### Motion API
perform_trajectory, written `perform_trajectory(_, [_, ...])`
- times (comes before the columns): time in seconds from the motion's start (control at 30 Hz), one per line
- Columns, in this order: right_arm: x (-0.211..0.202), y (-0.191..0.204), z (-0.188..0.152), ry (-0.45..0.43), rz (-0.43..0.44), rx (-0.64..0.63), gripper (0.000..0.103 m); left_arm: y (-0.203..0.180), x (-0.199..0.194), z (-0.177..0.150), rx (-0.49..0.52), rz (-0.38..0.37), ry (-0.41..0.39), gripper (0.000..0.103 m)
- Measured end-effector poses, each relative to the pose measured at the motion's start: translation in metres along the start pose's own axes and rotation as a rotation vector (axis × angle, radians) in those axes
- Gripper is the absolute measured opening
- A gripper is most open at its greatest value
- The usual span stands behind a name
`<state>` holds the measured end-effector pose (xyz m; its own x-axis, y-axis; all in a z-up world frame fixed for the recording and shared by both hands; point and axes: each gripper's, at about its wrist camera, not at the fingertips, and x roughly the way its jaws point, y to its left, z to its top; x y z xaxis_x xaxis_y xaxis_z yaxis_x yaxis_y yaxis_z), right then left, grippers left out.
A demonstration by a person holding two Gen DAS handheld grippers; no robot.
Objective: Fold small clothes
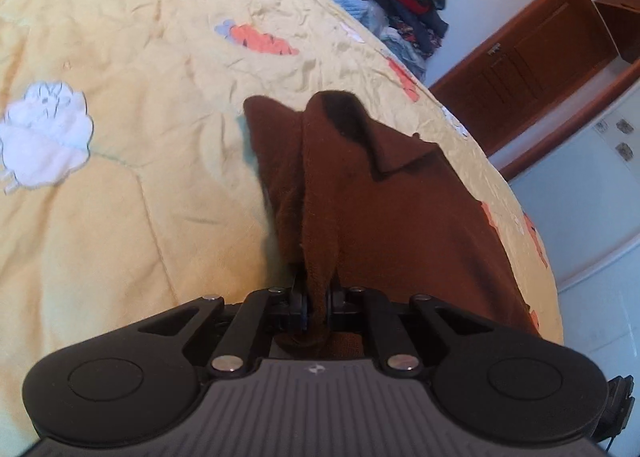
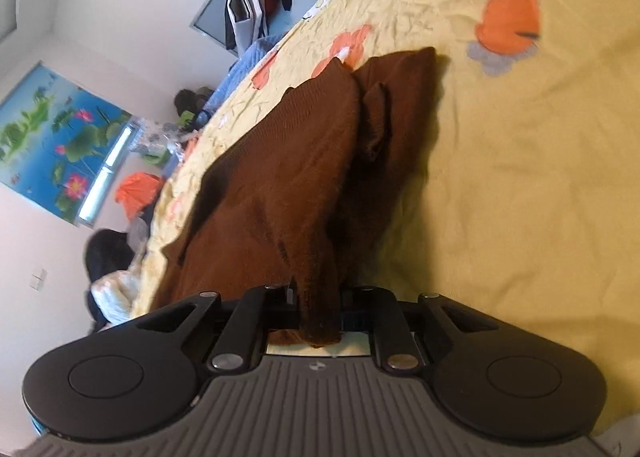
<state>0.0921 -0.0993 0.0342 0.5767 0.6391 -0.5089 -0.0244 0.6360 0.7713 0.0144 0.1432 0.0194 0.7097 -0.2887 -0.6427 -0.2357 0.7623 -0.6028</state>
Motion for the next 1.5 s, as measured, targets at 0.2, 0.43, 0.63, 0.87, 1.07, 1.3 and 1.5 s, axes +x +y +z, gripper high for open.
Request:
perform_trajectory(0.2, [-0.068, -0.006, -0.031, -0.010, 0.057, -0.024, 0.018, 0.011, -0.055, -0.009, 0.091, -0.067, 0.041, 0.007])
perform_trajectory(0.43, [-0.102, -0.017, -0.043, -0.023, -0.055, -0.003, 0.061, 0.040, -0.056, -0.025, 0.063, -0.048, 0.075, 0.065])
perform_trajectory(0.63, [-0.079, 0.028, 0.004, -0.076, -0.073, -0.180, 0.072, -0.003, -0.079, -0.002, 0.334, 0.124, -0.156, 0.082])
perform_trajectory(0.87, [-0.007, 0.066, 0.062, -0.023, -0.182, -0.392, 0.072, -0.075, -0.025, -0.028, 1.247, 0.256, -0.312, 0.082])
perform_trajectory(1.07, [0.067, 0.062, 0.117, 0.046, -0.235, -0.335, 0.072, -0.090, 0.048, -0.004, 1.438, 0.309, -0.208, 0.083])
perform_trajectory(1.3, [0.116, 0.050, 0.137, 0.100, -0.218, -0.324, 0.041, -0.097, 0.082, 0.013, 1.442, 0.227, -0.125, 0.065])
perform_trajectory(1.5, [0.102, 0.056, 0.132, 0.064, -0.208, -0.376, 0.017, -0.100, 0.068, 0.052, 1.134, 0.097, -0.121, 0.008])
